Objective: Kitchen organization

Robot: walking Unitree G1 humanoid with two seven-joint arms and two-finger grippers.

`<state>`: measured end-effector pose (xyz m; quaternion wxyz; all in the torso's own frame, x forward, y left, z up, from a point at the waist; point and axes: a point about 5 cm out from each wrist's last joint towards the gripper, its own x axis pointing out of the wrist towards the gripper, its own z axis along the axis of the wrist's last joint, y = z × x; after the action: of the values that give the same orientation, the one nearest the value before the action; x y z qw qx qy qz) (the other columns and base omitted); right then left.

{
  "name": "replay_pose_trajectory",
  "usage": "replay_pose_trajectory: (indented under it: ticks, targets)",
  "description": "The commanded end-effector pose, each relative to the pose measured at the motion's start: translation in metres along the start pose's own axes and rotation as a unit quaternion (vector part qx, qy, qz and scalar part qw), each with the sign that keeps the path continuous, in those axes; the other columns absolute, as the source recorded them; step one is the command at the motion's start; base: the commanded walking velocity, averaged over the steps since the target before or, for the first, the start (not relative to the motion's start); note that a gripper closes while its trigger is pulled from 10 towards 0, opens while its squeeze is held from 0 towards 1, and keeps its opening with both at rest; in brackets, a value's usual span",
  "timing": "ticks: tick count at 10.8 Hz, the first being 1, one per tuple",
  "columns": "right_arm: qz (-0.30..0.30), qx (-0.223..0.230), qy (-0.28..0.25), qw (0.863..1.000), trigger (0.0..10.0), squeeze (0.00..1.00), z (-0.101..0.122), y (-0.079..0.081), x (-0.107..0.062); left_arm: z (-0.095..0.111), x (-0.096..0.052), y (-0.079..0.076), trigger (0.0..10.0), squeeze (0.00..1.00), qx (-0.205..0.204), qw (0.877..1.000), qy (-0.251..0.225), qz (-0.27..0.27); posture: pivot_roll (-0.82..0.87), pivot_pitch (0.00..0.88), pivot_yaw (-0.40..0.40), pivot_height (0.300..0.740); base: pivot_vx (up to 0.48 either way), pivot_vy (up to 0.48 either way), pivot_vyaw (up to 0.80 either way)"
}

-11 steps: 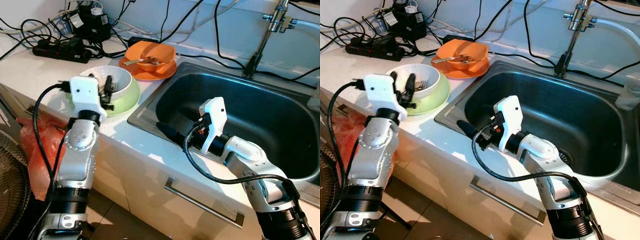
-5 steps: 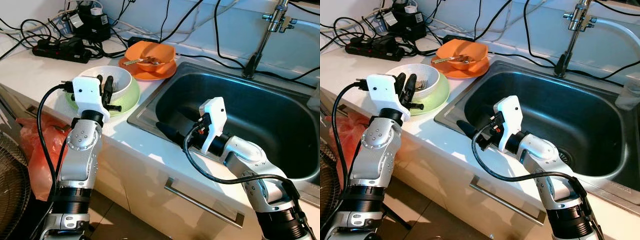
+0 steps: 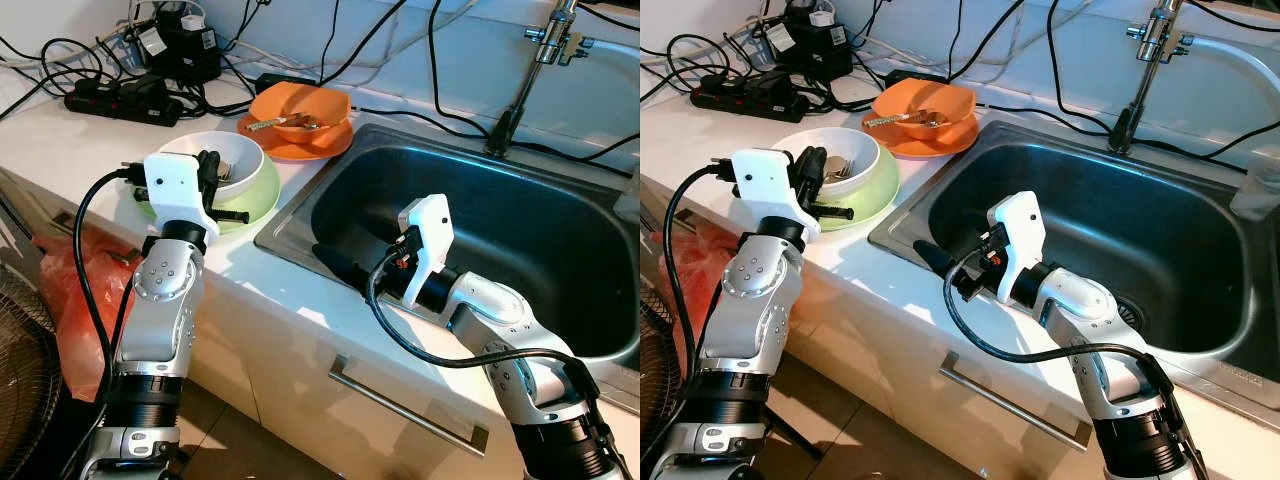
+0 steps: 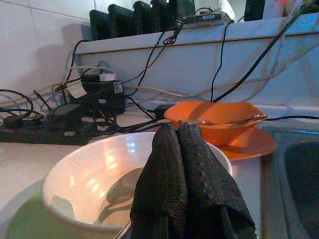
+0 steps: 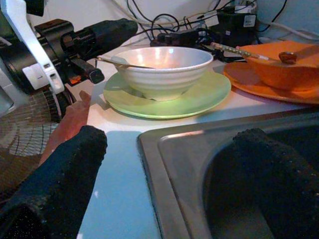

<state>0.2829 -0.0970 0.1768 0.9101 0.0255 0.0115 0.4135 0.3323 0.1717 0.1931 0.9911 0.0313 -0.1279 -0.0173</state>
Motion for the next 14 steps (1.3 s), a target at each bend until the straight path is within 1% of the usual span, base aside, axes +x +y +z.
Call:
replay_pose_trajectory:
  ticks: [1,3,4,5,6,7,9,11,14]
  targets:
    - [-0.007,-0.007,0.000,1.000,10.0,1.00,0.001,-0.001,-0.001,0.001,0.002,0.000,0.0,0.00,-0.003,1.000,0.001,0.002,0.00,0.000,0.004,0.740,0.000,0.000,0.00]
    - [-0.008,-0.008,0.000,1.000,10.0,1.00,0.001,-0.002,-0.001,0.004,0.002,0.001,0.0,0.00,0.006,1.000,-0.013,0.002,0.00,0.000,0.004,0.740,0.000,0.000,0.00]
    - [-0.009,-0.009,0.000,1.000,10.0,1.00,0.001,-0.002,-0.001,0.011,0.003,0.001,0.0,0.00,0.026,0.999,-0.031,0.005,0.00,0.000,0.006,0.740,0.000,0.000,0.00]
    - [-0.010,-0.009,0.001,1.000,10.0,1.00,0.001,-0.002,-0.001,0.013,0.003,0.002,0.0,0.00,0.041,0.998,-0.035,0.012,0.00,0.000,0.006,0.740,0.000,0.000,0.00]
    - [-0.011,-0.009,0.001,1.000,10.0,1.00,0.001,-0.003,-0.001,0.012,0.002,0.002,9.7,0.10,0.034,0.999,-0.029,0.008,0.00,0.000,0.008,0.740,0.000,0.000,0.00]
    - [-0.012,-0.010,0.001,1.000,10.0,1.00,0.001,-0.003,-0.001,0.011,0.000,0.003,10.0,1.00,0.033,0.999,-0.028,0.014,0.00,0.000,0.008,0.740,0.000,0.000,0.00]
    - [-0.012,-0.010,0.000,1.000,10.0,1.00,0.000,-0.002,0.000,0.008,-0.007,0.000,10.0,1.00,0.045,0.999,-0.029,0.011,0.00,0.000,0.009,0.740,0.000,0.000,0.00]
    - [-0.012,-0.010,-0.001,1.000,10.0,1.00,0.001,-0.002,0.001,0.005,-0.010,-0.006,10.0,1.00,0.049,0.999,-0.025,-0.004,0.01,0.000,0.009,0.740,0.000,0.000,0.00]
    - [-0.014,-0.010,-0.001,1.000,10.0,1.00,0.001,-0.003,0.000,-0.001,-0.011,-0.003,10.0,1.00,0.057,0.998,-0.014,-0.001,0.00,0.000,0.011,0.740,0.000,0.000,0.00]
